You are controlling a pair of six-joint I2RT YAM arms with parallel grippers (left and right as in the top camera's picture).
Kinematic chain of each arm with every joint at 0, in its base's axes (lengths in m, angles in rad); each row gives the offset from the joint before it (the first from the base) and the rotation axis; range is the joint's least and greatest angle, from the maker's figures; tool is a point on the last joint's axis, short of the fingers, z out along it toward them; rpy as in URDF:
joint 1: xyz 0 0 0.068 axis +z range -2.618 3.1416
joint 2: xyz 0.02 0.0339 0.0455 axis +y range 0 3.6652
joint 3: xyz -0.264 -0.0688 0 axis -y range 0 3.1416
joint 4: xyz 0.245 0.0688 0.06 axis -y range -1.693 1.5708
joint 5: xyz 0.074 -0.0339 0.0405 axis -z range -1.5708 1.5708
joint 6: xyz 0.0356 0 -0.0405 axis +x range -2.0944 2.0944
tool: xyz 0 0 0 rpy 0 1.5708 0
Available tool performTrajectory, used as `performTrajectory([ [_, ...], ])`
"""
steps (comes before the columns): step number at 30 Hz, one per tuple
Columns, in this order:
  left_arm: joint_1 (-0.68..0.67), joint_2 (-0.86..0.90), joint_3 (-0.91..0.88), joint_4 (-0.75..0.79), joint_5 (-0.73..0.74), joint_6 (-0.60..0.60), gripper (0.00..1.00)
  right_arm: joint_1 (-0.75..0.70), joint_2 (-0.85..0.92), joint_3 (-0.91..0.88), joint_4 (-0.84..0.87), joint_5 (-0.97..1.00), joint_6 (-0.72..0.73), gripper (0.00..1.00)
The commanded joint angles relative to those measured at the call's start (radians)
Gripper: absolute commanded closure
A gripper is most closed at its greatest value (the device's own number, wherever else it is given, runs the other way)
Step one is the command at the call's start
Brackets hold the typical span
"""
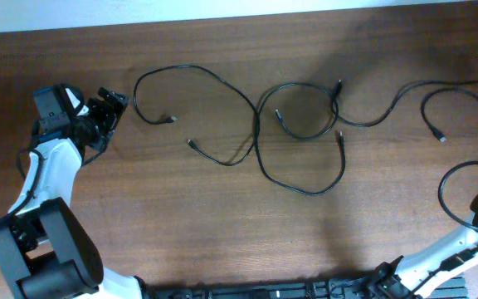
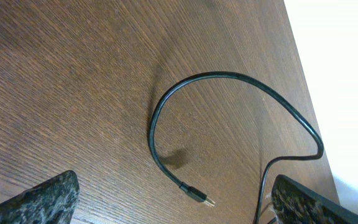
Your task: Untangle cables
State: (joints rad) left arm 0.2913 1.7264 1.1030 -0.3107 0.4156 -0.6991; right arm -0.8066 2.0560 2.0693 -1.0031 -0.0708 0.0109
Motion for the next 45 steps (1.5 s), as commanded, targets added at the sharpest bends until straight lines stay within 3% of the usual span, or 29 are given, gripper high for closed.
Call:
performTrajectory([
  [1, 0.000, 0.006, -0.001, 0.002, 0.007, 0.019, 0.01, 0.051, -0.032, 0.008, -0.100, -0.063, 0.109, 0.01],
  [4, 0.000, 0.006, -0.001, 0.002, 0.007, 0.019, 0.01, 0.217, -0.014, -0.029, -0.212, -0.148, 0.311, 0.01],
  [6, 0.000, 0.006, -0.001, 0.002, 0.007, 0.019, 0.01, 0.424, 0.019, -0.159, -0.213, -0.211, 0.403, 0.01],
  [9, 0.000, 0.006, -0.001, 0.002, 0.007, 0.019, 0.01, 0.579, 0.028, -0.338, -0.156, -0.093, 0.858, 0.10],
  [11, 0.000, 0.006, -0.001, 0.002, 0.007, 0.019, 0.01, 0.646, 0.028, -0.462, -0.026, -0.006, 1.078, 0.13],
  [13, 0.000, 0.006, -0.001, 0.002, 0.007, 0.019, 0.01, 0.669, 0.028, -0.536, 0.033, -0.016, 1.167, 0.21],
  [15, 0.000, 0.006, -0.001, 0.002, 0.007, 0.019, 0.01, 0.690, 0.028, -0.586, 0.045, -0.021, 1.180, 0.22],
  [16, 0.000, 0.006, -0.001, 0.002, 0.007, 0.019, 0.01, 0.701, 0.028, -0.611, 0.074, -0.022, 1.180, 0.49],
  [17, 0.000, 0.006, -0.001, 0.002, 0.007, 0.019, 0.01, 0.703, 0.028, -0.620, 0.091, -0.023, 1.175, 0.96],
  [18, 0.000, 0.006, -0.001, 0.002, 0.007, 0.019, 0.01, 0.702, 0.019, -0.615, 0.087, -0.031, 1.153, 0.96],
  [20, 0.000, 0.006, -0.001, 0.002, 0.007, 0.019, 0.01, 0.712, -0.043, -0.593, 0.065, -0.105, 0.953, 0.96],
  [25, 0.000, 0.006, -0.001, 0.002, 0.007, 0.019, 0.01, 0.718, -0.215, -0.590, -0.194, -0.274, 0.451, 0.96],
  [27, 0.000, 0.006, -0.001, 0.002, 0.007, 0.019, 0.01, 0.727, -0.215, -0.588, -0.138, -0.350, 0.239, 0.96],
  [30, 0.000, 0.006, -0.001, 0.002, 0.007, 0.019, 0.01, 0.609, -0.220, -0.497, -0.105, -0.257, 0.285, 0.96],
  [32, 0.000, 0.006, -0.001, 0.002, 0.007, 0.019, 0.01, 0.473, -0.229, -0.422, -0.120, -0.093, 0.294, 0.96],
  [33, 0.000, 0.006, -0.001, 0.002, 0.007, 0.019, 0.01, 0.356, -0.228, -0.413, -0.099, -0.015, 0.373, 0.96],
  [36, 0.000, 0.006, -0.001, 0.002, 0.007, 0.019, 0.01, 0.268, -0.192, -0.417, 0.142, -0.029, 0.307, 0.96],
  [39, 0.000, 0.006, -0.001, 0.002, 0.007, 0.019, 0.01, 0.276, -0.072, -0.417, 0.606, 0.028, 0.288, 0.96],
  [43, 0.000, 0.006, -0.001, 0.002, 0.007, 0.019, 0.01, 0.275, 0.097, -0.414, 0.974, 0.095, 0.255, 0.96],
  [44, 0.000, 0.006, -0.001, 0.002, 0.007, 0.019, 0.01, 0.274, 0.116, -0.414, 1.018, 0.111, 0.255, 0.92],
  [45, 0.000, 0.006, -0.001, 0.002, 0.007, 0.019, 0.01, 0.274, 0.130, -0.414, 1.036, 0.163, 0.256, 0.43],
])
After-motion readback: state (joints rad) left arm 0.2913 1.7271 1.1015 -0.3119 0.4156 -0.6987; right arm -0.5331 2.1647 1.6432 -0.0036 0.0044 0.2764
